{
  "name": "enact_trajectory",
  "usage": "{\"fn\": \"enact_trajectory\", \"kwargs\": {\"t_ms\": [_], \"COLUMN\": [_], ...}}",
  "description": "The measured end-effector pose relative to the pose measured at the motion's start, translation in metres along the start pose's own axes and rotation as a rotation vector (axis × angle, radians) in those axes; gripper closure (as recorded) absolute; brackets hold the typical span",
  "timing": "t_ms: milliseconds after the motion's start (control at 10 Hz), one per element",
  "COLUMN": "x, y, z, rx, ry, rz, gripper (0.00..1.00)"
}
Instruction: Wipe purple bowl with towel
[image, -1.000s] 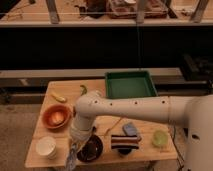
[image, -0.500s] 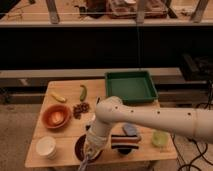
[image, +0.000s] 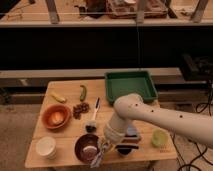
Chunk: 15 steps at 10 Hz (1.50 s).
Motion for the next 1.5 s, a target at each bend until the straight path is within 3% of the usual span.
{"fn": "enact_trajectory", "kwargs": {"t_ms": [400, 600, 800, 1100, 1300, 1500], "x": [-0.013, -0.032, -0.045, -0.060, -0.056, -0.046], "y": [-0.045, -0.087, -0.106, -0.096, -0.068, -0.044], "z": [0.010, 0.030, 0.041, 0.054, 0.055, 0.048], "rx": [0.002, -0.007, -0.019, -0.031, -0.027, -0.016], "ry": [-0.004, -0.012, -0.021, -0.073, -0.108, -0.116], "rz": [-0.069, -0.123, -0.170, -0.184, -0.139, -0.096], "gripper": [1.00, 1.00, 1.00, 1.00, 1.00, 1.00]}}
